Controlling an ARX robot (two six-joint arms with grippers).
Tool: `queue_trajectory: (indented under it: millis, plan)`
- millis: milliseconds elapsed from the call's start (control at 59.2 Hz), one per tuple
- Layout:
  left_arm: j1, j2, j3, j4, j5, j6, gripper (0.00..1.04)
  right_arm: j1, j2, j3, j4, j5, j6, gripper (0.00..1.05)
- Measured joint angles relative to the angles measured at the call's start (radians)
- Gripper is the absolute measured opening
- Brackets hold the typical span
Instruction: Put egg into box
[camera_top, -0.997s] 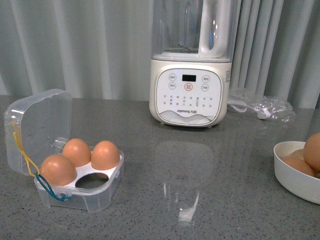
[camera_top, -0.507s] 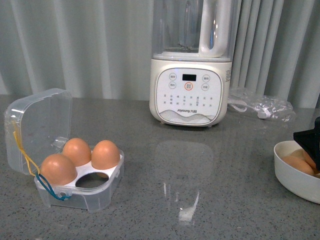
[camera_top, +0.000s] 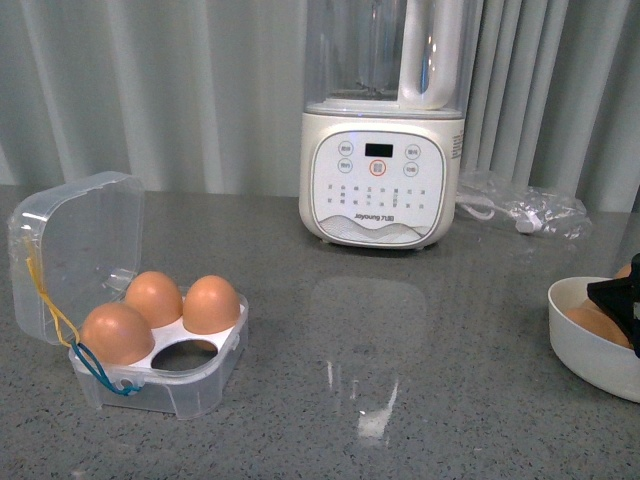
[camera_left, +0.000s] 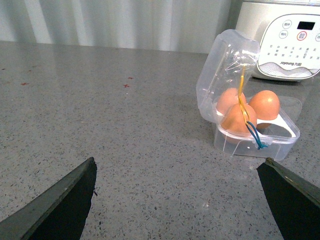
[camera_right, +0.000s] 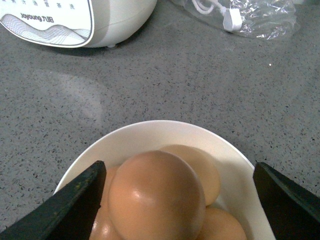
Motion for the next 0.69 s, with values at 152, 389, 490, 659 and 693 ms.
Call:
queue_trajectory:
  millis: [152,389,490,659,693]
  plan:
    - [0.000,0.000,0.000,0.000,0.000,0.000,0.98,0.002,0.001,0.000,0.004,0.001,0.002,0.64]
    - [0.000,0.000,0.000,0.000,0.000,0.000,0.98,0.009,-0.003,0.000,0.007,0.001,0.002,0.44]
    - [0.000,0.000,0.000,0.000,0.000,0.000,0.98,0.009,-0.010,-0.002,0.006,0.000,0.002,0.44]
    - [0.000,0.000,0.000,0.000,0.000,0.000,0.98,0.014,-0.060,-0.005,0.002,-0.002,0.002,0.44]
    - [0.000,0.000,0.000,0.000,0.000,0.000,0.98,0.017,-0.076,-0.006,0.002,-0.002,0.002,0.44]
